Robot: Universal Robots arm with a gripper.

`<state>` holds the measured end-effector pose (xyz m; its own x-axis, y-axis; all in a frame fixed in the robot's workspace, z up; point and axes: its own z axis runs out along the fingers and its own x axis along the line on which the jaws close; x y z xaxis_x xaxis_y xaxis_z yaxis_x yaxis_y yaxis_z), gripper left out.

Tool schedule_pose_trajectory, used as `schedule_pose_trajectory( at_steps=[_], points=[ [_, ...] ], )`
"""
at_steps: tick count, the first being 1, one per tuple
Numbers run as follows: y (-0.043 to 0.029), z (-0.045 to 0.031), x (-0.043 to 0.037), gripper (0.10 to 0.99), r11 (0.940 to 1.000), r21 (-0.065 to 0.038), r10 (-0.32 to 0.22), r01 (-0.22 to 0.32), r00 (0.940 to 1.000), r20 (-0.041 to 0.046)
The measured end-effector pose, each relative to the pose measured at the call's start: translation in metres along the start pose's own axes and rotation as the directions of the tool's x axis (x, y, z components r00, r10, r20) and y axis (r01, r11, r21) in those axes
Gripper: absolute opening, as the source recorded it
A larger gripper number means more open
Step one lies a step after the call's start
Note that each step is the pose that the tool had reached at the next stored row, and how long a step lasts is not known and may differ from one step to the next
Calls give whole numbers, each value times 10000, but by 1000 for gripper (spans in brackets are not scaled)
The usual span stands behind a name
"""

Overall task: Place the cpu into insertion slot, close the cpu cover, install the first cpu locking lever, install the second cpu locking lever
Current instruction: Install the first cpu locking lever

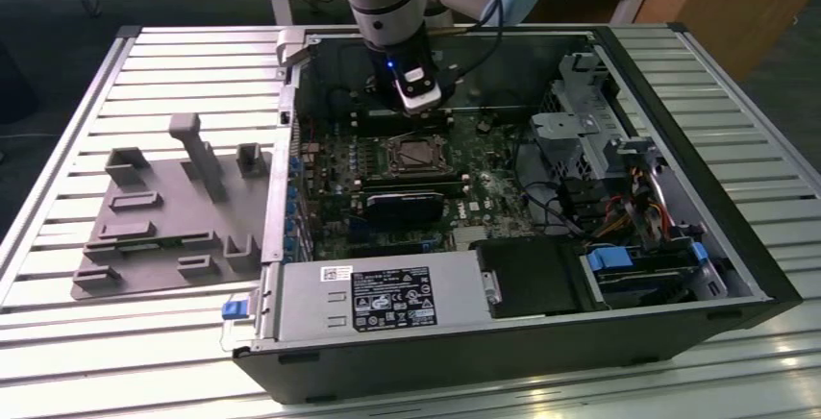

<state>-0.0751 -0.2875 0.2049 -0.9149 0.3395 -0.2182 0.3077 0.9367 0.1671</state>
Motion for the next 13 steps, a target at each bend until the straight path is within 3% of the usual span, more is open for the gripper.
schedule_pose_trajectory(
  at_steps=[13],
  points=[
    [20, 27, -11, 102, 9997, 45, 226, -226, 9997, 38]
  ],
)
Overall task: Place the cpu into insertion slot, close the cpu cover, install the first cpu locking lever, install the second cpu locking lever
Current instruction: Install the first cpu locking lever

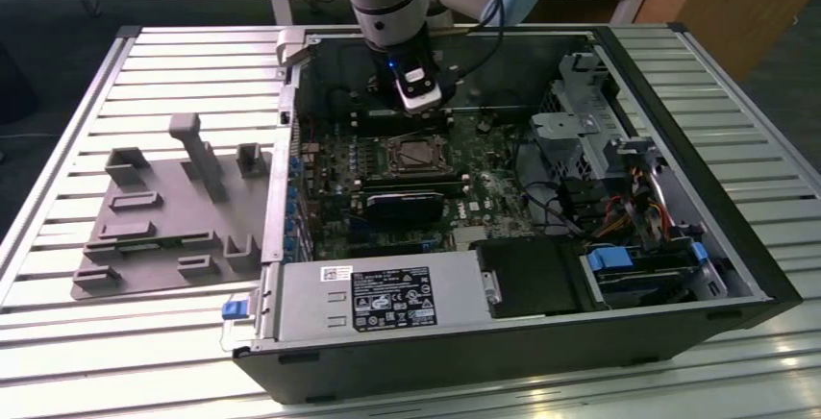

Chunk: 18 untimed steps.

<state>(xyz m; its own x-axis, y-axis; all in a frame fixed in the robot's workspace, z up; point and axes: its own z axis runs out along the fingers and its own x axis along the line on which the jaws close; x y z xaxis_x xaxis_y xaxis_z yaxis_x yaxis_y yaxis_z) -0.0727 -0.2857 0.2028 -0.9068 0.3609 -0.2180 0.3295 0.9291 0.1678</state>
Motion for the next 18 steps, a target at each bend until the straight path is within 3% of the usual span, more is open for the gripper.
schedule_pose_trajectory(
  at_steps=[18],
  points=[
    [-16, 83, 4, 102, 9992, 87, 380, -381, 9993, 68]
  ],
)
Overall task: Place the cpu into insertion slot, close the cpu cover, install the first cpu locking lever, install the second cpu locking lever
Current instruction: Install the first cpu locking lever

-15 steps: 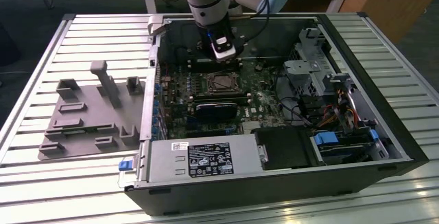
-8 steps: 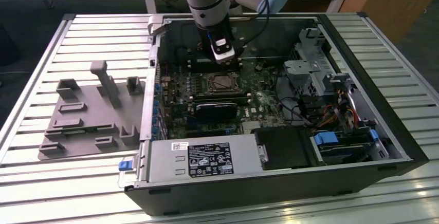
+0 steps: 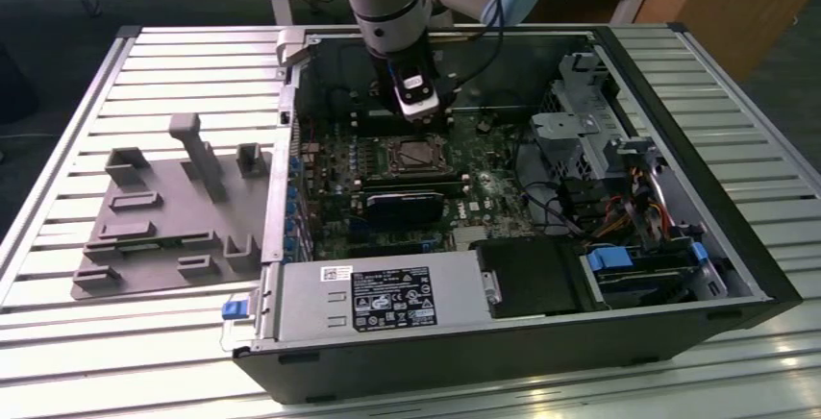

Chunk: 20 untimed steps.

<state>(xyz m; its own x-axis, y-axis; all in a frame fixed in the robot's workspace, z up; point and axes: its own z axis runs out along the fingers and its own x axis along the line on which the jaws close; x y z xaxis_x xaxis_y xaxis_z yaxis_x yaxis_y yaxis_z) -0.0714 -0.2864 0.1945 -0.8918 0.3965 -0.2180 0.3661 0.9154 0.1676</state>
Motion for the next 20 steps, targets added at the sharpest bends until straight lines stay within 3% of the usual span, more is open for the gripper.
schedule_pose_trajectory(
  at_steps=[14, 20],
  points=[
    [-11, 35, -11, 102, 10000, 11, 75, -75, 10000, 10],
    [-4, -9, -21, 102, 10000, 10, 73, -73, 10000, 10]
  ],
)
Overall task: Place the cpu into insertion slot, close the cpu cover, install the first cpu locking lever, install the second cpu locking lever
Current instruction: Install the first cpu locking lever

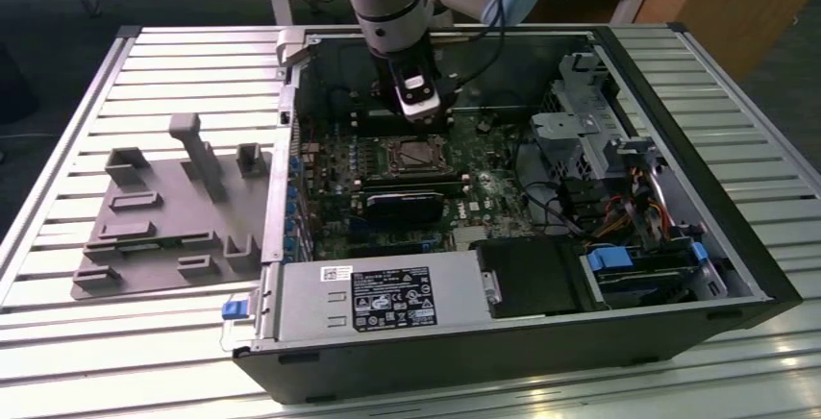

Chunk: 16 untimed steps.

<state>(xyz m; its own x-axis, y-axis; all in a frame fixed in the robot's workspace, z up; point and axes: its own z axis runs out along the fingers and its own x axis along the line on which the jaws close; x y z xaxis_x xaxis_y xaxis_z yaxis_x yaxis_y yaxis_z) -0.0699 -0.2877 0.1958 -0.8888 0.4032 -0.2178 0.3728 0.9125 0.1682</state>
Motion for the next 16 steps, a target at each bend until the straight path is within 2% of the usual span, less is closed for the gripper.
schedule_pose_trajectory(
  at_steps=[5, 10, 16],
  points=[
    [10, -57, -14, 102, 10000, 1, -1, 1, 10000, 0],
    [22, -108, -32, 102, 10000, 43, -12, 12, 10000, 18],
    [23, -110, -34, 102, 10000, 70, -20, 20, 10000, 28]
  ],
)
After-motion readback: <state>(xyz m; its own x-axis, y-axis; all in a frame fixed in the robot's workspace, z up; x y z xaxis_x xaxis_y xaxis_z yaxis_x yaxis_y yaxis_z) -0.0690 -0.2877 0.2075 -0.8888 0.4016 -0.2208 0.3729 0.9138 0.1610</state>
